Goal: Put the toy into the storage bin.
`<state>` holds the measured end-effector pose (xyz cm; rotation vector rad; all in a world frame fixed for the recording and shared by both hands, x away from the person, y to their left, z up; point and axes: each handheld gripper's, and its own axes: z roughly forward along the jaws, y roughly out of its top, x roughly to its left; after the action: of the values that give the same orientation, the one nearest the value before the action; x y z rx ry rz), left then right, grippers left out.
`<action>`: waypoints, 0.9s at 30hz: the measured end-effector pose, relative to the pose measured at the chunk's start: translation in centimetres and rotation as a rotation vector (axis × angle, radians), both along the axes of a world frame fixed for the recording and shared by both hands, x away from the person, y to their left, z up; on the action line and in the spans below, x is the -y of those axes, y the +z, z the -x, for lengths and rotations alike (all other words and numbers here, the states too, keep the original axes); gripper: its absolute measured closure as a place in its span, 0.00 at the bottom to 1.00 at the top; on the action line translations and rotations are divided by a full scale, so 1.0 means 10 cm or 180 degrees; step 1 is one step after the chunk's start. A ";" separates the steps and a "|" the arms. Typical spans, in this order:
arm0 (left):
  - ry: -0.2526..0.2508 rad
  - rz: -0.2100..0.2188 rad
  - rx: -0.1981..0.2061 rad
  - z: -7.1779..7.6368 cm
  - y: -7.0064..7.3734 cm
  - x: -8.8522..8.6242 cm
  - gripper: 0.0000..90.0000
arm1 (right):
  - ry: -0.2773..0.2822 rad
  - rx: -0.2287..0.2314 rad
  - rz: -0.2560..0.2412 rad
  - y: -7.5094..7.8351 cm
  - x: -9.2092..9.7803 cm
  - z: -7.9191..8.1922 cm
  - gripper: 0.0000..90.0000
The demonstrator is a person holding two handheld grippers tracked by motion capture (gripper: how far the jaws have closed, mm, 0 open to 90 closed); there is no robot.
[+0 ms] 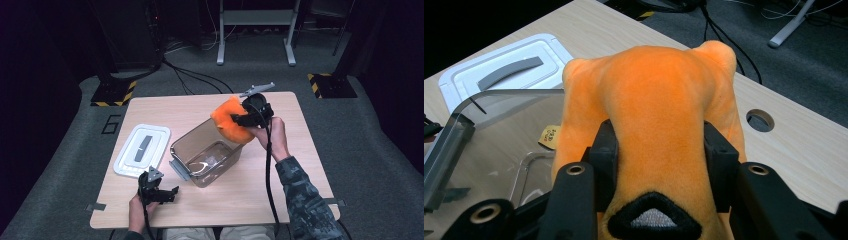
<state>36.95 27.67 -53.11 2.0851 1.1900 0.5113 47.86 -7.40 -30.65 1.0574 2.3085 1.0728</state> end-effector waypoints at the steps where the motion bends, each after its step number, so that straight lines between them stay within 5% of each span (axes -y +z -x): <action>1: 0.0001 0.0001 -0.0011 0.00 0.00 0.00 0.02 | -0.0006 -0.0016 -0.0037 -0.02 -0.04 -0.02 0.66; 27: 0.0006 0.0032 -0.0027 0.00 0.00 0.00 0.02 | 0.0174 -0.0173 -0.0029 -0.26 -0.30 -0.22 0.65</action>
<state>36.91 27.64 -53.11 2.0798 1.1971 0.4969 50.06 -4.42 -33.27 1.0449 2.3903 1.0891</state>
